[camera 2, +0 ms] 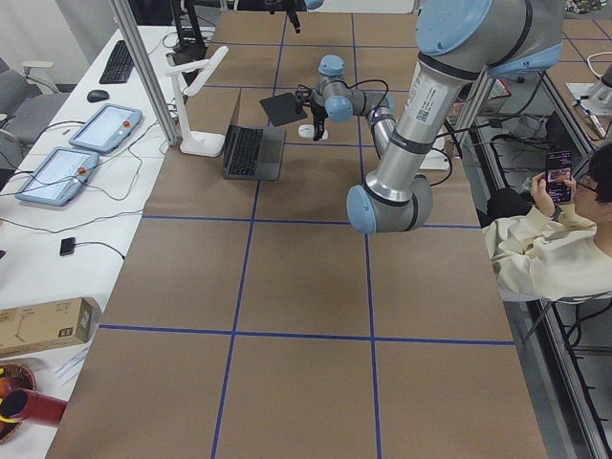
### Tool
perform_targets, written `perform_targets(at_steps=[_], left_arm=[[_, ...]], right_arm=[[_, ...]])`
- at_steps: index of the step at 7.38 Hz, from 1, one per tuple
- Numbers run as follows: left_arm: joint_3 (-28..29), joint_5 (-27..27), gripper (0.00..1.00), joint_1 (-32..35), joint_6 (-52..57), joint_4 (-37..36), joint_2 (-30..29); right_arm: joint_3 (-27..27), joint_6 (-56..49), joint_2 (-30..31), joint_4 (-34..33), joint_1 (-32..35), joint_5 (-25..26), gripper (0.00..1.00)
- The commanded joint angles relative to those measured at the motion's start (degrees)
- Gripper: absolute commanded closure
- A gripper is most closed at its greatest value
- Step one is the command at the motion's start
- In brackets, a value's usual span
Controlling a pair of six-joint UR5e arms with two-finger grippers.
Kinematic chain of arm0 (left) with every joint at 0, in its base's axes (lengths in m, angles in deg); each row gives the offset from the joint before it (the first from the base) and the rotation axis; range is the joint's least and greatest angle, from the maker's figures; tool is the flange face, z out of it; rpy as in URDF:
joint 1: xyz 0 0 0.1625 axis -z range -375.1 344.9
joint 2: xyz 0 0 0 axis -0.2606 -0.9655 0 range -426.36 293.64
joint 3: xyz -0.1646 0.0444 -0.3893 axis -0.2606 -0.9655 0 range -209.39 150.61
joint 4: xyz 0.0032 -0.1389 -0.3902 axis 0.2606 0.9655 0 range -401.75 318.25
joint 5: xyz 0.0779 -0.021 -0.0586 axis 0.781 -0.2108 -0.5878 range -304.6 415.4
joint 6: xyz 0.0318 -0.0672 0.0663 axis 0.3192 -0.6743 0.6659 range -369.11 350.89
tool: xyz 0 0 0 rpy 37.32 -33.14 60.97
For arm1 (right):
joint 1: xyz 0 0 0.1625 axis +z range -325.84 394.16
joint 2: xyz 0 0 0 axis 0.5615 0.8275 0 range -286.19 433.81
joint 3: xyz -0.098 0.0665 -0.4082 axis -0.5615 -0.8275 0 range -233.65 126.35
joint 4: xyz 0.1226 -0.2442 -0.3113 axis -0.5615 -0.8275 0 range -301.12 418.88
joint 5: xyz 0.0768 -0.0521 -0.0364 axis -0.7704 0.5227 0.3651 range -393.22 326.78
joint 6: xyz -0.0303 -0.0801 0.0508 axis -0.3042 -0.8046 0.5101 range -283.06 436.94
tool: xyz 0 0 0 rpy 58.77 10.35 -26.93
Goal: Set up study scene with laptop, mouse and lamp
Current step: 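Carry the white mouse with the left gripper over the black mouse pad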
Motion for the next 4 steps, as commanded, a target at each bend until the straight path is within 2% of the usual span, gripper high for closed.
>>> perform_targets(at_steps=[1, 4], left_arm=[[5.3, 1.4, 0.62, 0.4, -0.4, 0.1, -6.7], [16.9, 4.4, 0.62, 0.2, -1.8, 5.6, -14.6]], right_arm=[[0.0, 0.1, 0.0, 0.0, 0.4, -2.0, 0.00], [-0.2, 0.1, 0.1, 0.0, 0.7, -2.1, 0.00]])
